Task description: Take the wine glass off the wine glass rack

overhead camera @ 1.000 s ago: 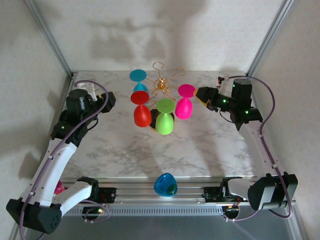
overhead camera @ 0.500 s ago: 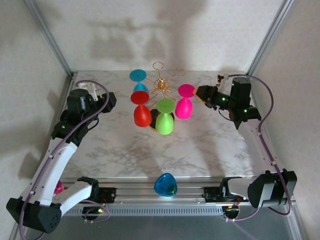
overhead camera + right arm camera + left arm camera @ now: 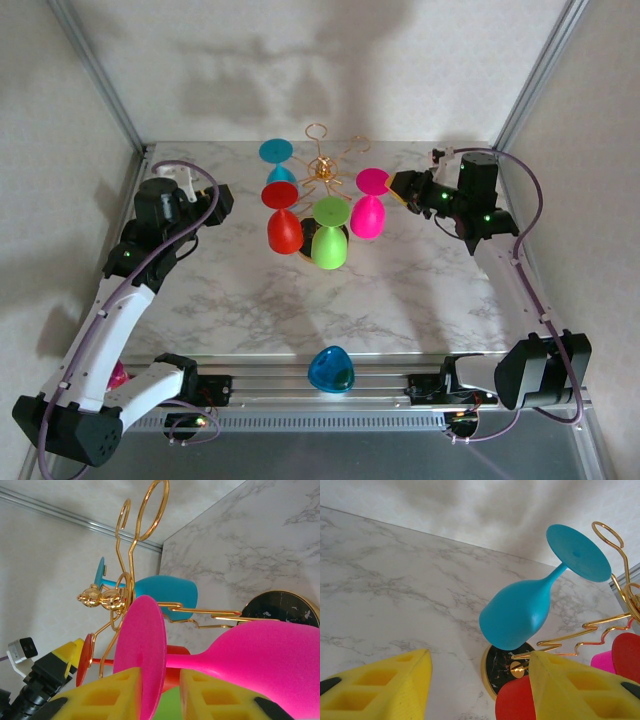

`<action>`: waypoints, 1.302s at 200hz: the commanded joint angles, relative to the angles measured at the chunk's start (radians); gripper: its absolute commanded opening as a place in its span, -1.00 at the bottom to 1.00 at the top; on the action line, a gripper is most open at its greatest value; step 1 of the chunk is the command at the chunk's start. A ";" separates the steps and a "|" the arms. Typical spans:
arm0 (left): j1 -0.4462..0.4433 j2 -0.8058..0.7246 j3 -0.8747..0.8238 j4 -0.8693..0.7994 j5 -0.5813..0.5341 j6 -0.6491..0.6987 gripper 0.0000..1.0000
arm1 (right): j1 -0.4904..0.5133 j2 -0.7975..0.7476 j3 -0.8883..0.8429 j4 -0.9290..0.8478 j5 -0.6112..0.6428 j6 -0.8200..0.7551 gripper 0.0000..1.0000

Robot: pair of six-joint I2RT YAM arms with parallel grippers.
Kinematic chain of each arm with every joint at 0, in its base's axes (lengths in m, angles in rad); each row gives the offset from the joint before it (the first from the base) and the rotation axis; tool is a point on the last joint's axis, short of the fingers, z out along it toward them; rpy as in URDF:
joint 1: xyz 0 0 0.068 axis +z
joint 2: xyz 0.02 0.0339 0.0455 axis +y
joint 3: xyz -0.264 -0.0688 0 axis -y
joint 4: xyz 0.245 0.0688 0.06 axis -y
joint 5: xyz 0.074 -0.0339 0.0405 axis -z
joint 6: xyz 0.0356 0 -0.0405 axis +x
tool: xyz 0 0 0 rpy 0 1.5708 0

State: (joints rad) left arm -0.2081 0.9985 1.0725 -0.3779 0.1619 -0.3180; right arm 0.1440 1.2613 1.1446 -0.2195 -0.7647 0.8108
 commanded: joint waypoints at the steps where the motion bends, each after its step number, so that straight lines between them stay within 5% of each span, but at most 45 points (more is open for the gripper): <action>1: -0.006 -0.003 0.020 0.025 0.007 0.013 0.08 | 0.012 0.006 0.030 0.040 -0.031 0.011 -0.53; 100: -0.007 -0.006 0.030 0.028 0.003 0.022 0.07 | 0.011 0.002 0.025 0.055 -0.029 0.042 -1.00; 260: -0.007 0.002 0.071 0.017 0.018 0.025 0.07 | 0.014 -0.008 0.064 0.116 -0.095 0.206 -1.00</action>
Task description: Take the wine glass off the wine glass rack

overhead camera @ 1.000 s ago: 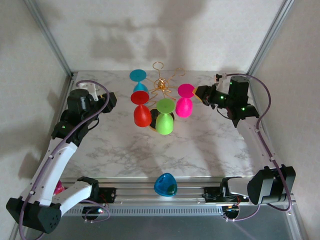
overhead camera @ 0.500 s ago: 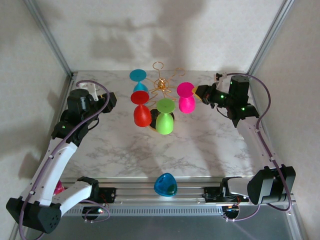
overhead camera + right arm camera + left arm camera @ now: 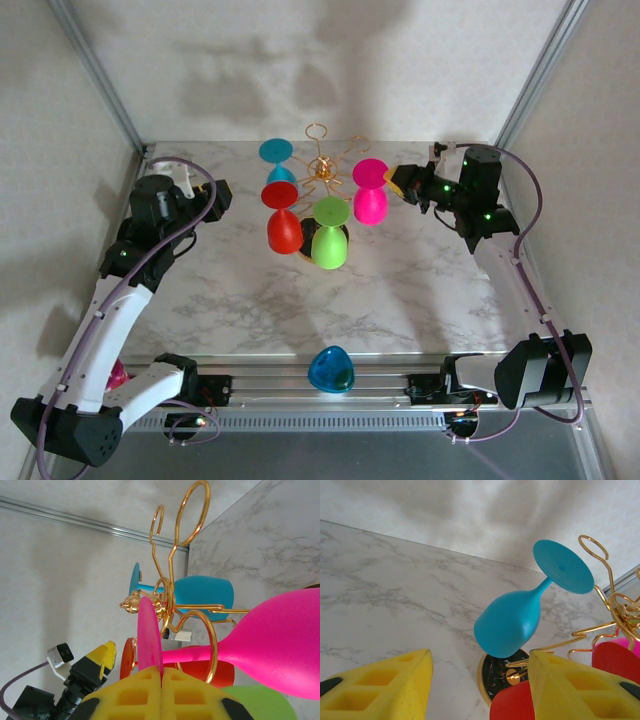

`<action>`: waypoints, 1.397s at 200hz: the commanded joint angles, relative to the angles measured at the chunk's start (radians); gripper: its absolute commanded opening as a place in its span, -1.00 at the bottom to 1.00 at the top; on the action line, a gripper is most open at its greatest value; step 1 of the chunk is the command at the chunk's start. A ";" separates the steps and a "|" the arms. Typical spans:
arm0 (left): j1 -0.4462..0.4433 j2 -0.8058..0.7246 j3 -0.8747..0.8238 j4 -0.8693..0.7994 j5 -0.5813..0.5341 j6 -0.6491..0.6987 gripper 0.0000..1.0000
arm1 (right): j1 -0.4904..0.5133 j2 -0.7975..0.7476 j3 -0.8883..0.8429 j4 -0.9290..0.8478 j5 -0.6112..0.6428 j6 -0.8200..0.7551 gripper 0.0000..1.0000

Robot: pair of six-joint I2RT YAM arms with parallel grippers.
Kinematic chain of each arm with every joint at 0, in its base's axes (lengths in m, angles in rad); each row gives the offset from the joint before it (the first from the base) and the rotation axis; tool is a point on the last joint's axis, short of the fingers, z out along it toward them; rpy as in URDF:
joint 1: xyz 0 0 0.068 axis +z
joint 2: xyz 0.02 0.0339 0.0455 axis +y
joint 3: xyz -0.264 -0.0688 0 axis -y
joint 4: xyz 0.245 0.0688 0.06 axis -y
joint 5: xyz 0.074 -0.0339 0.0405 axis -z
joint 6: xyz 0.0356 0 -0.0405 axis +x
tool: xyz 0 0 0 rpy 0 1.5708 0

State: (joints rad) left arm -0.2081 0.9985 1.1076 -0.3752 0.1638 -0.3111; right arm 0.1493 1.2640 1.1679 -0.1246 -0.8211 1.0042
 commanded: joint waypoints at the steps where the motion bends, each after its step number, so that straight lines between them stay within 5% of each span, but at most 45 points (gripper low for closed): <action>1: -0.008 0.002 0.035 0.015 0.016 0.018 0.07 | 0.008 -0.011 0.041 0.021 -0.038 0.013 -1.00; 279: -0.008 -0.001 0.017 0.038 0.030 0.020 0.07 | 0.097 0.093 0.144 -0.067 0.020 -0.069 -1.00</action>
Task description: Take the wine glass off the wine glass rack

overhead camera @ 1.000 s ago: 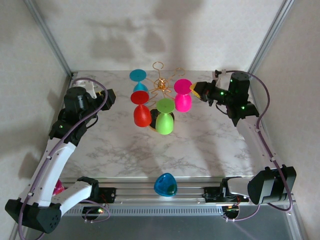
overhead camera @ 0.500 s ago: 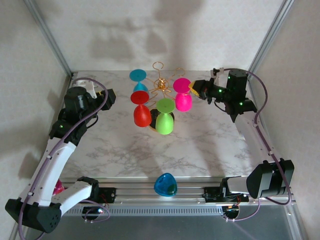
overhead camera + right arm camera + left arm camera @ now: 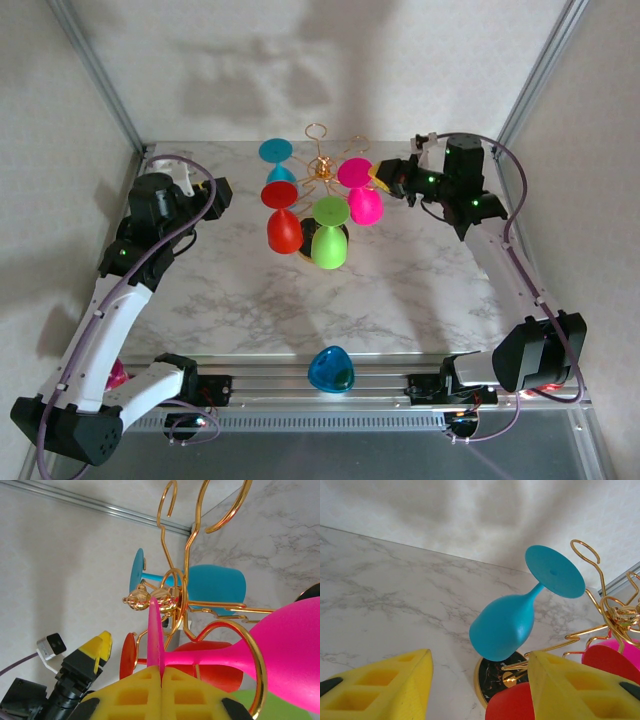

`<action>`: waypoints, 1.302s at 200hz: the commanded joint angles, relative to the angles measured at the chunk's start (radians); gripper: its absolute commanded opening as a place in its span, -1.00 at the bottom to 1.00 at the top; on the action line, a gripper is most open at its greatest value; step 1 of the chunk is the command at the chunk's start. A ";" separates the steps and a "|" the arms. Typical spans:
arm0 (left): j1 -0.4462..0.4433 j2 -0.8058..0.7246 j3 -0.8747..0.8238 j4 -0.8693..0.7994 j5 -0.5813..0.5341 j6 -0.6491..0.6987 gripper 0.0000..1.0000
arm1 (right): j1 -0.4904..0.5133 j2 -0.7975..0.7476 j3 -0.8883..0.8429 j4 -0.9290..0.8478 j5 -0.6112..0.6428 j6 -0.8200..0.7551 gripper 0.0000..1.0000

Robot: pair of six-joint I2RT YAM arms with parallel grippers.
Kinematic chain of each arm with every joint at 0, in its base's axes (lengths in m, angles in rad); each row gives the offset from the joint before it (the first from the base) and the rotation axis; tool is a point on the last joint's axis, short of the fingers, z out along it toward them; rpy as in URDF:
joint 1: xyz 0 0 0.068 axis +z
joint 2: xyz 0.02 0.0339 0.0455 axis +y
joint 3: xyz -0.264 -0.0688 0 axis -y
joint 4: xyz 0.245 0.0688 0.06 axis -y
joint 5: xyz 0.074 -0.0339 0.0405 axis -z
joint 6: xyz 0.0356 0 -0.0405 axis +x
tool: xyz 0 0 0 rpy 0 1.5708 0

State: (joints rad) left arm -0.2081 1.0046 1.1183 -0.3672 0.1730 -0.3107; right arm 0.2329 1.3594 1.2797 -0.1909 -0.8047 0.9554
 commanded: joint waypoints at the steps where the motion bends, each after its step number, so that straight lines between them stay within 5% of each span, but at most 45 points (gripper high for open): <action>1: -0.007 -0.008 0.006 0.030 0.022 0.019 0.07 | 0.014 -0.003 0.032 -0.001 0.003 -0.020 -1.00; 139: -0.015 -0.026 0.007 0.003 0.067 0.012 0.07 | 0.026 -0.145 -0.062 -0.064 0.034 -0.038 -1.00; 260: -0.109 -0.080 0.075 -0.229 0.095 -0.017 0.05 | 0.026 -0.401 -0.268 -0.178 0.068 -0.079 -1.00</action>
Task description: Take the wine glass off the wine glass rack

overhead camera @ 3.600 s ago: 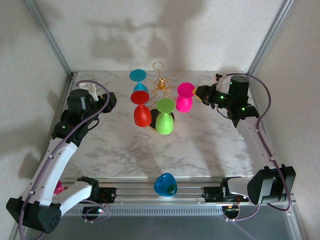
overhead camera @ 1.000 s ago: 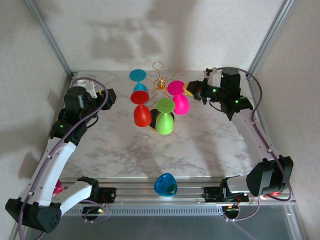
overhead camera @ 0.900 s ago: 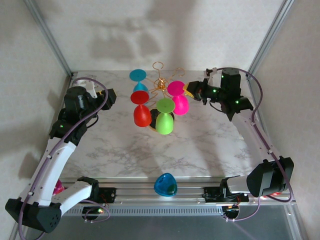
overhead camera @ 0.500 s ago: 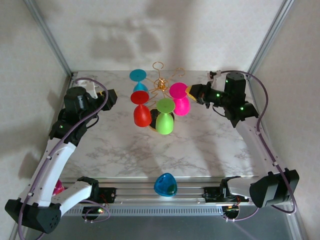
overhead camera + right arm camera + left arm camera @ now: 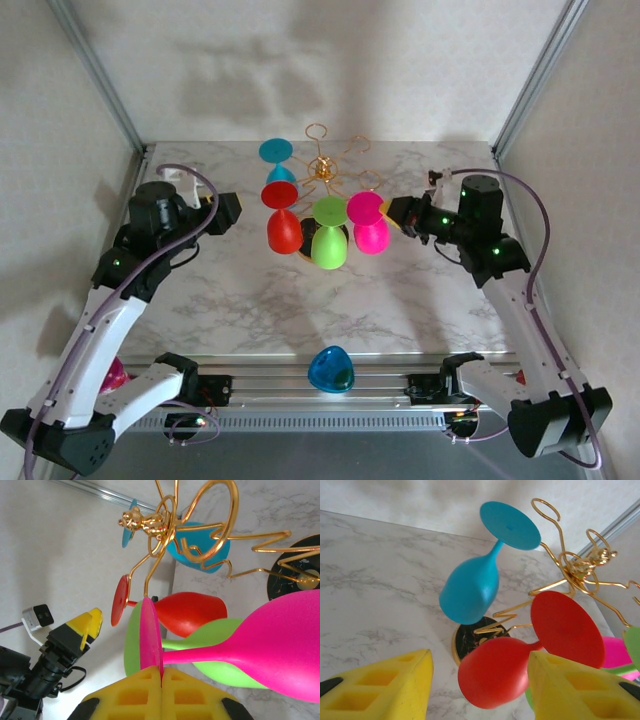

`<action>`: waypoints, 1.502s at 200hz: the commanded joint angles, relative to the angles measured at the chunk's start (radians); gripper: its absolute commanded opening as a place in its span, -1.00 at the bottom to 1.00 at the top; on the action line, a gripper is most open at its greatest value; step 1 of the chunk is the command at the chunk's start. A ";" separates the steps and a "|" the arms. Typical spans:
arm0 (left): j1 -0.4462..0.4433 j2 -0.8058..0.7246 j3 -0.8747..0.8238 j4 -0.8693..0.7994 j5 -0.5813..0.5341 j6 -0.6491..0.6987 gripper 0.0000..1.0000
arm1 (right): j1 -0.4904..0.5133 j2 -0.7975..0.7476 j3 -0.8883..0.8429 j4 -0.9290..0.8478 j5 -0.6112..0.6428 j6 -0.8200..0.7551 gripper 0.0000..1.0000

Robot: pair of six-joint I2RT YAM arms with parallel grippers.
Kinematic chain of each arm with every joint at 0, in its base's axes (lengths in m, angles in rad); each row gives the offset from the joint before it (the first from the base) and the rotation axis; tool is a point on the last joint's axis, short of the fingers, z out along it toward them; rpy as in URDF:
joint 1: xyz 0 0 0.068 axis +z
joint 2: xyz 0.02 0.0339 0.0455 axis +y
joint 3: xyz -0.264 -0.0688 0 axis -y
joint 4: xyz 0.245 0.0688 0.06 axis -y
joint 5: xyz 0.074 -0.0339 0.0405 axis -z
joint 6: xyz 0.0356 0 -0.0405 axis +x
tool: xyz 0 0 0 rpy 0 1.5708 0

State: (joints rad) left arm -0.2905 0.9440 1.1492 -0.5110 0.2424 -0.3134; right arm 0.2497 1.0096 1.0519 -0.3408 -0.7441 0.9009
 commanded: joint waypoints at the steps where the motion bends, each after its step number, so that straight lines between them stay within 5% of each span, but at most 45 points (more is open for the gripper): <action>1: -0.029 -0.020 0.044 -0.088 0.026 -0.016 0.05 | 0.009 -0.054 -0.041 -0.029 0.008 -0.025 -1.00; 84: -0.128 -0.056 0.037 -0.225 0.093 -0.100 0.04 | 0.009 -0.209 -0.170 -0.127 0.000 -0.121 -1.00; 142: -0.295 -0.060 -0.025 -0.169 0.082 -0.200 0.03 | 0.022 -0.308 -0.230 -0.184 0.036 -0.199 -1.00; 226: -0.624 0.035 -0.039 -0.104 -0.078 -0.295 0.02 | 0.248 -0.362 -0.242 -0.287 0.302 -0.381 -1.00; 300: -0.661 0.066 -0.106 0.003 -0.063 -0.374 0.08 | 0.491 -0.367 -0.240 -0.296 0.598 -0.536 -1.00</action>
State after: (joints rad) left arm -0.9443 1.0054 1.0698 -0.5655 0.1852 -0.6415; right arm 0.6739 0.6540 0.8120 -0.6426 -0.3000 0.4534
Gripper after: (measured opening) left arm 0.532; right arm 0.048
